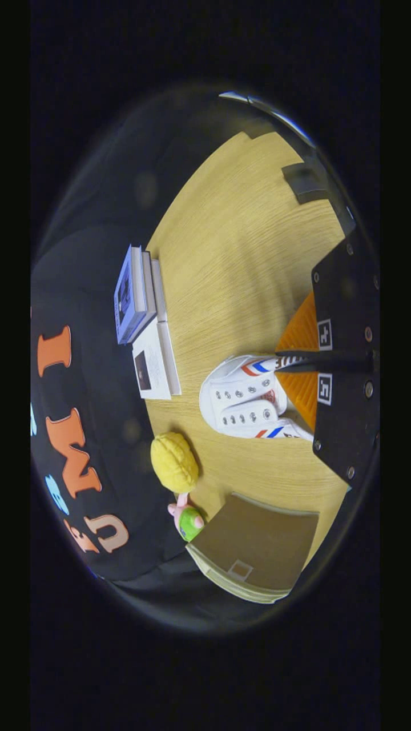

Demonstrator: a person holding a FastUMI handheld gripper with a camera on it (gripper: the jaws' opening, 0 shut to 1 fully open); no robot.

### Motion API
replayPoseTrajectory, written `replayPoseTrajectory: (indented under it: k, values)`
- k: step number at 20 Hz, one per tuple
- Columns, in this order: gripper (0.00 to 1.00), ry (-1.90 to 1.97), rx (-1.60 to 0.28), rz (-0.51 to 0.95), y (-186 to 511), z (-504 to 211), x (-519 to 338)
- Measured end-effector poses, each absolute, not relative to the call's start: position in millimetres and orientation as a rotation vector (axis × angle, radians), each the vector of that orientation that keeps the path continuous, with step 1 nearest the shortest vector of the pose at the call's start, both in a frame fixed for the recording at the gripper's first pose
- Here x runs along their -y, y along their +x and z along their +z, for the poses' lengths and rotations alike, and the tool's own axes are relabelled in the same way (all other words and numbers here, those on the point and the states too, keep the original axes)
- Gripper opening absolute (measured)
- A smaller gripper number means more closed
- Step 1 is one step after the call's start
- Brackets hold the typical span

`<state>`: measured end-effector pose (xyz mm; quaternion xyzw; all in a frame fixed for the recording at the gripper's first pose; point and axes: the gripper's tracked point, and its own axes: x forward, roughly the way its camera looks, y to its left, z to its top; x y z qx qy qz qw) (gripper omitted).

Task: Open the storage box then place both shoes into the box .Put the left shoe in first, then the right shoe, with the right side of both shoes facing outward in a uniform manner.

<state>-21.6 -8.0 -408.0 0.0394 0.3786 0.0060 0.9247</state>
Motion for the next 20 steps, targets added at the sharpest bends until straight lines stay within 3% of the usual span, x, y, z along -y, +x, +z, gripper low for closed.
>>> replayPoseTrajectory:
  k: [20]
  values:
    - [0.00,0.232,-0.671,0.079,-25.6,-269.4,-175.6]
